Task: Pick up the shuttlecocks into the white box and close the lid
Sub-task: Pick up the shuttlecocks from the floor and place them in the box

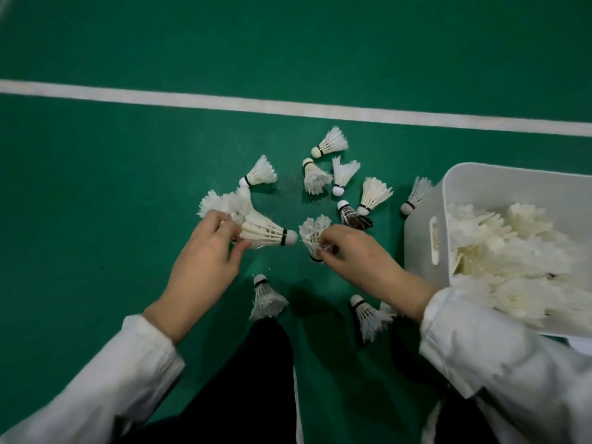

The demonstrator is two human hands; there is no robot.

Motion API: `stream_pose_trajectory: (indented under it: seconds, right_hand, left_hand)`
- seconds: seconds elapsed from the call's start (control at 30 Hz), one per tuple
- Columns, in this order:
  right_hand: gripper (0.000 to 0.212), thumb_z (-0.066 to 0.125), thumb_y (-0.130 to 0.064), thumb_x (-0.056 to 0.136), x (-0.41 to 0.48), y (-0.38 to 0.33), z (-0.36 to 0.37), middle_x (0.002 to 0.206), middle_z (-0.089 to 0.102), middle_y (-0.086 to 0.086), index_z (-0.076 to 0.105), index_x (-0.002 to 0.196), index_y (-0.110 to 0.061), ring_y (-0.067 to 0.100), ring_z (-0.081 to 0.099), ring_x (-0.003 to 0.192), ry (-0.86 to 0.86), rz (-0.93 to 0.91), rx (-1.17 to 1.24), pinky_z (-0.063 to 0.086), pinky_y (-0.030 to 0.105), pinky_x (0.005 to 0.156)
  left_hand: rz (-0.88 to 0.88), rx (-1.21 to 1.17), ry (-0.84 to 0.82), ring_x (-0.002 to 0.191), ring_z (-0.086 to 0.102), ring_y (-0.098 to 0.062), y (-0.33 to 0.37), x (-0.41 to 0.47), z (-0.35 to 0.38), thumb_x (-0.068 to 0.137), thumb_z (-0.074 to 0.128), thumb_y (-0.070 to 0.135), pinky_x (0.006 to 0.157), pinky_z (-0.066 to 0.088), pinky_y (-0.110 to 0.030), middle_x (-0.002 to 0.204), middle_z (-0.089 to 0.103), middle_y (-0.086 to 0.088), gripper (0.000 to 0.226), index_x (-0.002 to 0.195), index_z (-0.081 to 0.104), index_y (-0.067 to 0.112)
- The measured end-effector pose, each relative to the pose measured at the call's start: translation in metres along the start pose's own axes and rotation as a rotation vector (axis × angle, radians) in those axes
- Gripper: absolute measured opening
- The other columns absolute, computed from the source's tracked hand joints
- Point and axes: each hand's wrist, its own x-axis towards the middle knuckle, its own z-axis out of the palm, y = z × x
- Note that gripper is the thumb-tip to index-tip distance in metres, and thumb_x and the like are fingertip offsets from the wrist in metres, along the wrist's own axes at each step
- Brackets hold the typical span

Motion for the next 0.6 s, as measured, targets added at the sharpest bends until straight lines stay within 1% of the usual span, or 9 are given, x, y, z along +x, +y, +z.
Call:
stream_pose_trajectory:
  seconds: [0.03,0.1,0.17,0.23,0.33,0.4,0.43,0.5,0.6]
  right_hand:
    - [0.015,0.048,-0.022,0.092,-0.003,0.002,-0.014,0.096,0.059,0.003,0.058,0.095,-0.010,0.019,0.056,0.089,-0.012,-0.046,-0.061,0.043,0.030,0.074]
    - [0.016,0.046,-0.024,0.093,-0.013,0.009,-0.051,0.096,0.057,0.000,0.057,0.097,-0.013,0.016,0.053,0.086,-0.058,-0.112,-0.180,0.040,0.024,0.073]
    - [0.015,0.047,-0.025,0.092,-0.030,0.022,-0.094,0.094,0.055,-0.003,0.058,0.096,-0.015,0.014,0.053,0.084,-0.071,-0.116,-0.222,0.043,0.024,0.074]
    - [0.015,0.050,-0.025,0.091,-0.054,0.037,-0.133,0.091,0.054,-0.003,0.060,0.096,-0.014,0.013,0.050,0.080,-0.015,-0.099,-0.251,0.042,0.026,0.074]
    - [0.017,0.052,-0.027,0.091,-0.099,0.064,-0.168,0.090,0.057,-0.002,0.061,0.095,-0.014,0.010,0.047,0.075,0.086,0.003,-0.247,0.035,0.024,0.069]
    - [0.015,0.054,-0.028,0.090,-0.127,0.082,-0.174,0.092,0.060,-0.001,0.063,0.093,-0.016,0.009,0.050,0.073,0.148,0.099,-0.186,0.034,0.023,0.069]
    - [0.015,0.055,-0.028,0.090,-0.140,0.091,-0.173,0.093,0.061,-0.001,0.063,0.092,-0.016,0.009,0.051,0.073,0.167,0.150,-0.155,0.034,0.022,0.069]
    - [0.015,0.056,-0.028,0.090,-0.163,0.109,-0.164,0.094,0.062,0.001,0.064,0.092,-0.015,0.010,0.053,0.074,0.182,0.246,-0.095,0.036,0.022,0.069]
    - [0.016,0.057,-0.027,0.089,-0.187,0.130,-0.145,0.094,0.063,0.002,0.065,0.094,-0.013,0.012,0.054,0.078,0.215,0.337,-0.009,0.039,0.023,0.070]
  left_hand:
    - [0.052,0.016,-0.007,0.081,0.045,-0.015,0.012,0.007,-0.005,0.088,0.058,0.021,0.071,0.042,-0.030,0.100,0.047,-0.004,0.016,0.090,0.057,0.006]
    - [0.149,0.049,-0.030,0.080,0.043,-0.016,0.039,0.024,-0.015,0.090,0.053,0.022,0.071,0.044,-0.034,0.100,0.046,-0.007,0.019,0.092,0.055,0.004]
    - [0.219,0.082,-0.082,0.085,0.044,-0.017,0.068,0.041,-0.025,0.092,0.049,0.025,0.078,0.045,-0.038,0.103,0.045,-0.008,0.023,0.096,0.054,0.003]
    - [0.331,0.130,-0.108,0.089,0.046,-0.021,0.098,0.056,-0.034,0.092,0.049,0.026,0.082,0.045,-0.040,0.106,0.046,-0.008,0.024,0.098,0.054,0.003]
    - [0.503,0.174,-0.121,0.091,0.049,-0.023,0.150,0.072,-0.043,0.090,0.054,0.028,0.082,0.046,-0.042,0.106,0.048,-0.008,0.023,0.096,0.057,0.005]
    - [0.556,0.175,-0.163,0.094,0.048,-0.020,0.188,0.079,-0.041,0.090,0.053,0.030,0.083,0.044,-0.038,0.108,0.047,-0.005,0.023,0.097,0.057,0.008]
    - [0.587,0.183,-0.174,0.096,0.047,-0.020,0.206,0.081,-0.037,0.090,0.053,0.030,0.082,0.043,-0.036,0.108,0.047,-0.005,0.024,0.097,0.057,0.008]
    - [0.674,0.214,-0.187,0.097,0.047,-0.022,0.236,0.082,-0.025,0.090,0.052,0.030,0.078,0.043,-0.038,0.109,0.047,-0.006,0.024,0.098,0.056,0.007]
    - [0.758,0.278,-0.246,0.099,0.047,-0.023,0.266,0.080,-0.001,0.090,0.050,0.031,0.074,0.043,-0.039,0.111,0.046,-0.006,0.026,0.101,0.055,0.008]
